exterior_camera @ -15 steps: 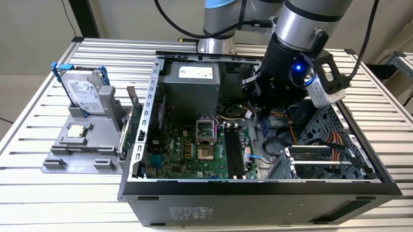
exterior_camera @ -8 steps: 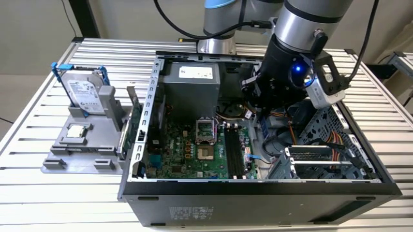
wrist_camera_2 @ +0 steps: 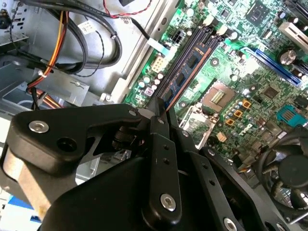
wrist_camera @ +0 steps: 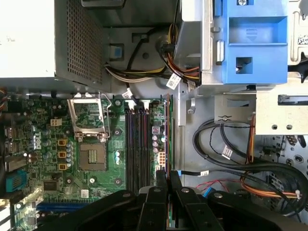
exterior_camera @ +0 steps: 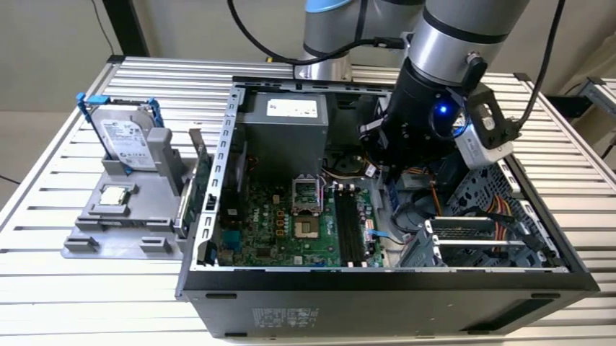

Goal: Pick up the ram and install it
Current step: 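Insert the ram into the slot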

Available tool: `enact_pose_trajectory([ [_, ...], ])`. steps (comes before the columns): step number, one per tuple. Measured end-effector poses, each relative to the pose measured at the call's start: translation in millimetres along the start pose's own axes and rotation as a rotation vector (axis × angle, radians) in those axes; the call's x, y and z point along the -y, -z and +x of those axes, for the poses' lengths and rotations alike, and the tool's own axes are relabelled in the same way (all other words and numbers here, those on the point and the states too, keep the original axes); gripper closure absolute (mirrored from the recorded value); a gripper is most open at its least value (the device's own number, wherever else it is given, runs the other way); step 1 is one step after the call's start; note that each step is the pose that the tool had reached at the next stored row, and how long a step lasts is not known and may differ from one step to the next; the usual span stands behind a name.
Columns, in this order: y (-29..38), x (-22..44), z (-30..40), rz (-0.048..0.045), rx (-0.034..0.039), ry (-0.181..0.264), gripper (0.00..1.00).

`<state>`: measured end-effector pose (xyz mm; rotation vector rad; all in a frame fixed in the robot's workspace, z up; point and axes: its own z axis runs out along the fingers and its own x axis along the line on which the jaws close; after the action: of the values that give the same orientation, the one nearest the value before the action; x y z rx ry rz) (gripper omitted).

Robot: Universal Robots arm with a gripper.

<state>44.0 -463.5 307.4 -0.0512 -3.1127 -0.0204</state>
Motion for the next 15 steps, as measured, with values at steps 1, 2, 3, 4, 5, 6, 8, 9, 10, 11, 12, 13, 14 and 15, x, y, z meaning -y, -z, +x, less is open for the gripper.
enact_pose_trajectory([
  [1,-1.2,0.3,0.0,-0.0002,0.0,0.0,1.0],
  [2,-2.5,0.4,0.0,-0.0001,0.0,0.0,1.0],
  [3,-4.0,0.5,-0.1,-0.0001,0.0,0.0,1.0],
  [4,-5.5,0.8,-0.1,-0.0002,0.0,0.0,1.0],
  [5,-6.7,1.0,-0.1,-0.0001,0.0,0.0,1.0],
  [6,-7.8,1.3,-0.2,-0.0002,0.0,0.0,1.0],
  [8,-9.8,1.8,-0.2,-0.0002,0.0001,0.0,1.0],
  [9,-10.7,2.0,-0.1,0.0,0.0,0.0,1.0],
  [10,-11.6,2.2,-0.2,-0.0002,0.0,0.0,1.0],
  [11,-12.4,2.3,-0.1,0.0,0.0,0.0,1.0],
  [12,-13.3,2.3,0.0,0.0001,0.0,0.0,1.0],
  [13,-14.5,2.4,0.2,0.0002,0.0,0.0,1.0],
  [14,-15.7,2.5,0.4,0.0004,0.0,0.0,1.0],
  [15,-16.8,2.5,0.6,0.0005,0.0,0.0,1.0],
])
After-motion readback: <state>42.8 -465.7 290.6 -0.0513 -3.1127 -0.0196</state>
